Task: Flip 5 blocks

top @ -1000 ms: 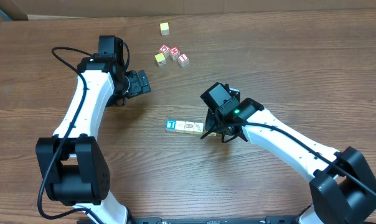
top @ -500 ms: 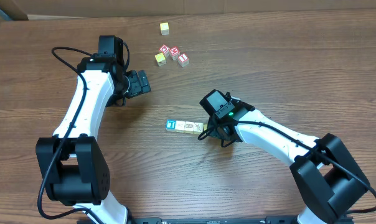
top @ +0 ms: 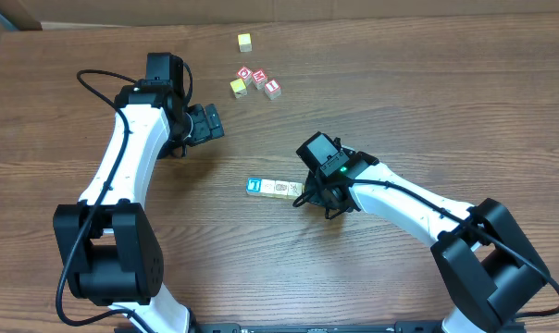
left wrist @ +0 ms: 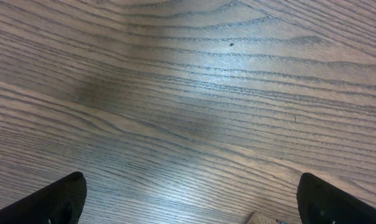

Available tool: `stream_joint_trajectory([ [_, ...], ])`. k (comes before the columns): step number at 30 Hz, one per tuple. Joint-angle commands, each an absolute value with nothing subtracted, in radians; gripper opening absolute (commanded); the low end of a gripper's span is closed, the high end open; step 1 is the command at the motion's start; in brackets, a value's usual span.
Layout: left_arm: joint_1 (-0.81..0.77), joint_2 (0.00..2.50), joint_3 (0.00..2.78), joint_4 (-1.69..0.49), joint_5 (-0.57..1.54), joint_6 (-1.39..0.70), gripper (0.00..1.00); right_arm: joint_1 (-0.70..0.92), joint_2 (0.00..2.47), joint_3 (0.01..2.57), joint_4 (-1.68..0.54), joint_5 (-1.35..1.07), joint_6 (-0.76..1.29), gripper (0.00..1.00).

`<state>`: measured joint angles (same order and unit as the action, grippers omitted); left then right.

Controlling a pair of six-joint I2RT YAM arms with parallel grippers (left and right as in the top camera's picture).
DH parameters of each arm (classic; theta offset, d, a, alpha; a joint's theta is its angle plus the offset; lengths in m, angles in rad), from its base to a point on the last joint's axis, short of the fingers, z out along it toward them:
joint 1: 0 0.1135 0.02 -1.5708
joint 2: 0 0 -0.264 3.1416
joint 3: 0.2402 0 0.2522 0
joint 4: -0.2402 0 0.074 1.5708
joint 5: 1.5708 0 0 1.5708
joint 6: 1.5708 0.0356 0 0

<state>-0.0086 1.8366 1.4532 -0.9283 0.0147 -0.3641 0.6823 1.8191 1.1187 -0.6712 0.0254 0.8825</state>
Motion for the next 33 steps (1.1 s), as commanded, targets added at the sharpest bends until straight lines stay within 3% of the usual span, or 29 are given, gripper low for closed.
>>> stream_joint_trajectory([
  [1,-0.007,1.843,1.465,-0.929,0.019,-0.370,1.00,0.680,1.820,1.118,-0.654,-0.024,0.896,0.04],
  [12,-0.007,1.843,1.465,-0.929,0.019,-0.370,1.00,0.678,1.820,1.118,-0.657,0.089,0.871,0.05],
  [19,-0.007,1.843,1.465,-0.929,0.019,-0.370,1.00,0.677,1.820,1.118,-0.639,0.316,0.768,0.34],
  [26,-0.007,1.843,1.465,-0.929,0.019,-0.370,1.00,0.615,1.820,1.119,-0.554,0.380,0.600,0.41],
  [27,-0.007,1.843,1.465,-0.929,0.019,-0.370,1.00,0.595,1.820,1.119,-0.555,0.381,0.596,0.47],
  [28,-0.007,1.843,1.465,-0.929,0.019,-0.370,1.00,0.577,1.820,1.119,-0.564,0.380,0.594,0.61],
  [30,-0.007,1.843,1.465,-0.929,0.019,-0.370,1.00,0.545,1.820,1.119,-0.591,0.376,0.595,1.00],
  [33,-0.007,1.843,1.465,-0.929,0.019,-0.370,1.00,0.510,1.820,1.119,-0.590,0.373,0.595,1.00],
])
